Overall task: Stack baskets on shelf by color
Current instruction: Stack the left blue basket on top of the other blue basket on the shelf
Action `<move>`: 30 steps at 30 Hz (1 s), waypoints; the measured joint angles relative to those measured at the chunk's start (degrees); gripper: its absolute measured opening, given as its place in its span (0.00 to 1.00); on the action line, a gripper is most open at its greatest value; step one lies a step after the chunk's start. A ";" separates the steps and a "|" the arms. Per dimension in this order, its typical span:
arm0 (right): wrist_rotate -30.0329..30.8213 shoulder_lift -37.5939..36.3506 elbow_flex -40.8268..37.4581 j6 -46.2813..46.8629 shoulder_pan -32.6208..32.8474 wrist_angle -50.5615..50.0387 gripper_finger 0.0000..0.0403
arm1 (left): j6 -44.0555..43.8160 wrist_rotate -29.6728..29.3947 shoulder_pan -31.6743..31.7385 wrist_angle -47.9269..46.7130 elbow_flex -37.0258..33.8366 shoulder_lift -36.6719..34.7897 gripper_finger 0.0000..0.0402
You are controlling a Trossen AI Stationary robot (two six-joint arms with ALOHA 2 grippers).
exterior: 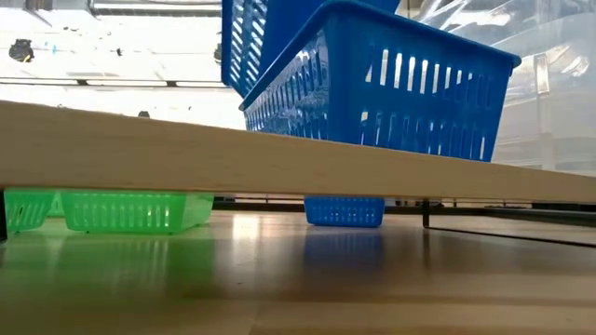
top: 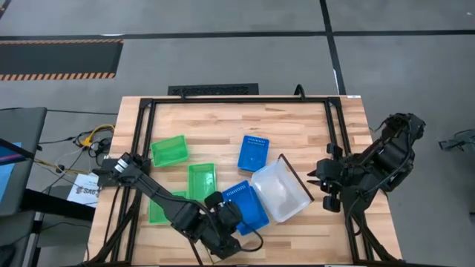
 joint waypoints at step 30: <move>-2.01 -0.02 0.00 -0.79 0.00 0.29 0.26 | 1.17 5.94 4.09 1.98 0.00 2.65 0.25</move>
